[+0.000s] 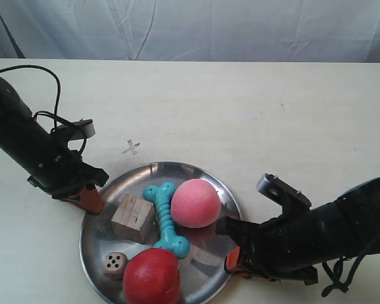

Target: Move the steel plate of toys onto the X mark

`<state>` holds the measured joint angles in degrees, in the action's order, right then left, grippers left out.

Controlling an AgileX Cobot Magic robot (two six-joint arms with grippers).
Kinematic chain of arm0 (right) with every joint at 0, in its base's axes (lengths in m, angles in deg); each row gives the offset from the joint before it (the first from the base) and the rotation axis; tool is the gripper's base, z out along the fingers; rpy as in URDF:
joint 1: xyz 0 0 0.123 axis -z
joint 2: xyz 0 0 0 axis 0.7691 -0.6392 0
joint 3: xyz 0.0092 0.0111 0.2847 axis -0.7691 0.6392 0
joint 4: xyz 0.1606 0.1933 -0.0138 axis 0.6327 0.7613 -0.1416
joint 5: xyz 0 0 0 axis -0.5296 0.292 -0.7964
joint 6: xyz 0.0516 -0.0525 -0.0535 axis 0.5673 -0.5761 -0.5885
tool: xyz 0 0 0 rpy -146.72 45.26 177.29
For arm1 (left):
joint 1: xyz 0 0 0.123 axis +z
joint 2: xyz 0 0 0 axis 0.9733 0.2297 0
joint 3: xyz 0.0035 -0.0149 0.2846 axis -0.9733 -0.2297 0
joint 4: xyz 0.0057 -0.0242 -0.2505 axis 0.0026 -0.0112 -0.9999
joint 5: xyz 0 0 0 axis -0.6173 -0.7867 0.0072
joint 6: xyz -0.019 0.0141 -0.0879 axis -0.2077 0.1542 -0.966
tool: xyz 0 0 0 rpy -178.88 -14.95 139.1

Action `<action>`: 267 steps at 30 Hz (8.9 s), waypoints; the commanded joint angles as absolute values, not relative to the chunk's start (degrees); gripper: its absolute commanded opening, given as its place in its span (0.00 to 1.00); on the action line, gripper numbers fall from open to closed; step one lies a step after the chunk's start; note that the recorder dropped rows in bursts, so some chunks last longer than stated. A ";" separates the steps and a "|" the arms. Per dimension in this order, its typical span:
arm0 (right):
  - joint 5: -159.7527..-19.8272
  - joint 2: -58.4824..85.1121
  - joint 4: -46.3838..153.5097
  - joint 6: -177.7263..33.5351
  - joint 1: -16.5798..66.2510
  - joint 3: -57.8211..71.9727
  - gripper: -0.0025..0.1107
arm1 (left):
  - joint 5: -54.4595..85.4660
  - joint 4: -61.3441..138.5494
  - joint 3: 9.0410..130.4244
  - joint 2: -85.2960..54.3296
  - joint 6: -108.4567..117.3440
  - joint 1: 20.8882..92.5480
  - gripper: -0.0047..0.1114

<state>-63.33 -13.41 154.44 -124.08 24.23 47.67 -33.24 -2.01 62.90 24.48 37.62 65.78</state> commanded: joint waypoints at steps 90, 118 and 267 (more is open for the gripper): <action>-45.80 -39.26 101.02 -83.33 30.25 -4.84 0.35 | -54.46 39.56 103.08 39.52 1.32 69.44 0.36; -67.24 11.93 65.68 -69.48 30.25 24.21 0.02 | -7.37 19.32 60.97 -18.32 15.68 70.34 0.04; -81.44 67.32 66.07 -72.85 49.63 71.13 0.02 | 2.63 30.55 9.04 -85.30 9.86 67.57 0.04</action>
<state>-81.37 67.08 65.98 -72.67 49.40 70.80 2.17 30.57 9.20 -84.99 10.14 67.80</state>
